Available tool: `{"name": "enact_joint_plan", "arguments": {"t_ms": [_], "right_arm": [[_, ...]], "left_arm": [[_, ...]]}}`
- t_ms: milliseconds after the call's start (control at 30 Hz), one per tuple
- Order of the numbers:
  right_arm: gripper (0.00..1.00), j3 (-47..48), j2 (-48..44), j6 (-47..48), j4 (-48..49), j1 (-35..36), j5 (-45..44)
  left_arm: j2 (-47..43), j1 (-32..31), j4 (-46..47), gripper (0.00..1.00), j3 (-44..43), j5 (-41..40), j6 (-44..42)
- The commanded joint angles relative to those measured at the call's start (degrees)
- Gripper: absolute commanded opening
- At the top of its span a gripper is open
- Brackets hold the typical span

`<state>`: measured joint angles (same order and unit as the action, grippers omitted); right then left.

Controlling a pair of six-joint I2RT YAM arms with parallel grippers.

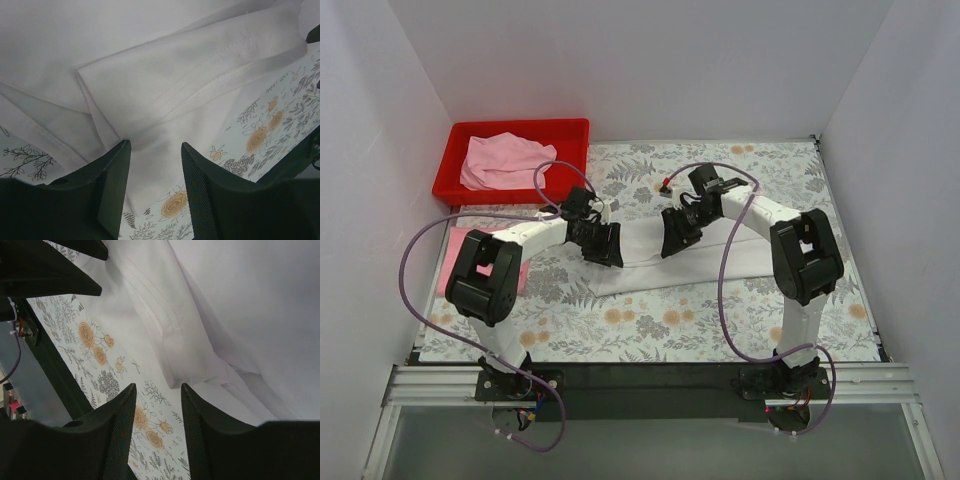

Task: Fold and stack the t-shirts
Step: Fold the tshirt

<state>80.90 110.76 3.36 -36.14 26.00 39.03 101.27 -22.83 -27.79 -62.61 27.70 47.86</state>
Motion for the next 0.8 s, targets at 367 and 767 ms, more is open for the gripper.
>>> {"name": "enact_joint_plan", "arguments": {"t_ms": [367, 767], "right_arm": [[0.38, -0.84, 4.11, -0.81, 1.60, 0.10, 0.70], [0.48, -3.30, 2.44, -1.07, 1.69, 0.10, -0.71]], "left_arm": [[1.65, 0.15, -0.77, 0.44, -1.64, -4.94, 0.22], [-0.20, 0.15, -1.65, 0.47, -1.81, -9.07, 0.83]]}}
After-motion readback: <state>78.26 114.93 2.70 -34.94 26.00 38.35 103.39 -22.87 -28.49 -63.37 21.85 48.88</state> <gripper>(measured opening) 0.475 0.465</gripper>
